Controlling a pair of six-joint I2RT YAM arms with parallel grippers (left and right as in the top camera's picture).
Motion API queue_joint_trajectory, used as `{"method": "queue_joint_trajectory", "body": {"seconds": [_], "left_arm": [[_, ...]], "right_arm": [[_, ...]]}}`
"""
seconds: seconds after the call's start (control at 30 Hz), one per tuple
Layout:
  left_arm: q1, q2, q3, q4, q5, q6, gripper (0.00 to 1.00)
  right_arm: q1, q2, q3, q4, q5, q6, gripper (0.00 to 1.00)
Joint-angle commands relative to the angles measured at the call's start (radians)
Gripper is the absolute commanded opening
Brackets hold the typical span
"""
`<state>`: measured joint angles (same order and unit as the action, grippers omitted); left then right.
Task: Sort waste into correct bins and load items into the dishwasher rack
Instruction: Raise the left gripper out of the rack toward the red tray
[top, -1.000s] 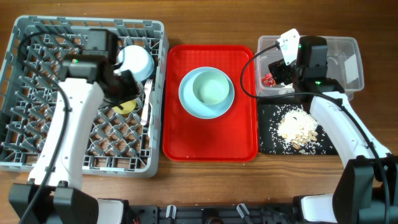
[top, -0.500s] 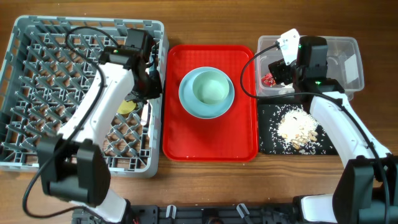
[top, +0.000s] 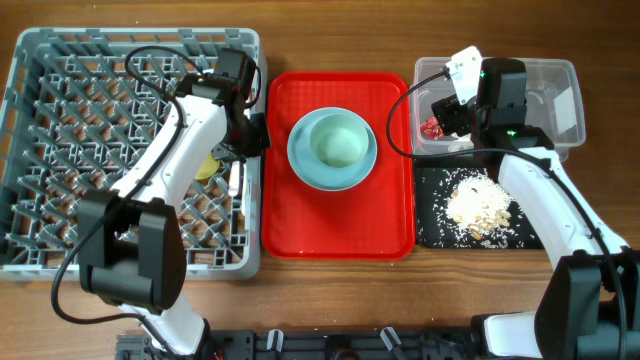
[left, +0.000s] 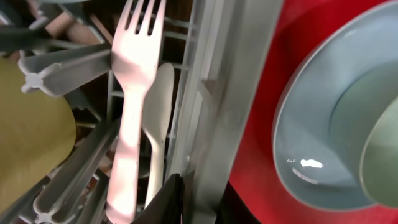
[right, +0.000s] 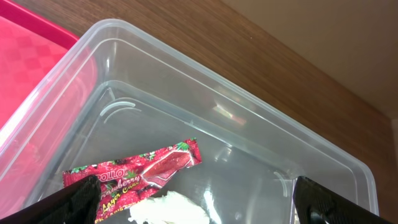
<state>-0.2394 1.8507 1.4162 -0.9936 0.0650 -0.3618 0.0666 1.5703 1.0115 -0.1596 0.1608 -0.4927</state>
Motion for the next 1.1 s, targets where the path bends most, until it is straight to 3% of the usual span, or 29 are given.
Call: {"method": "queue_joint_trajectory", "body": {"seconds": [0.0, 0.37, 0.53, 1.07], "left_arm": [[0.001, 0.011, -0.006, 0.009, -0.01, -0.009, 0.16], [-0.072, 0.011, -0.035, -0.003, -0.023, 0.093, 0.15], [-0.102, 0.011, -0.059, 0.015, -0.082, 0.093, 0.15], [-0.103, 0.011, -0.059, 0.018, -0.082, 0.093, 0.15]], "right_arm": [[-0.002, 0.01, 0.014, 0.002, -0.004, -0.005, 1.0], [-0.002, 0.01, 0.014, 0.002, -0.004, -0.005, 1.0], [-0.002, 0.01, 0.014, 0.002, -0.004, -0.005, 1.0], [-0.002, 0.01, 0.014, 0.002, -0.004, -0.005, 1.0]]}}
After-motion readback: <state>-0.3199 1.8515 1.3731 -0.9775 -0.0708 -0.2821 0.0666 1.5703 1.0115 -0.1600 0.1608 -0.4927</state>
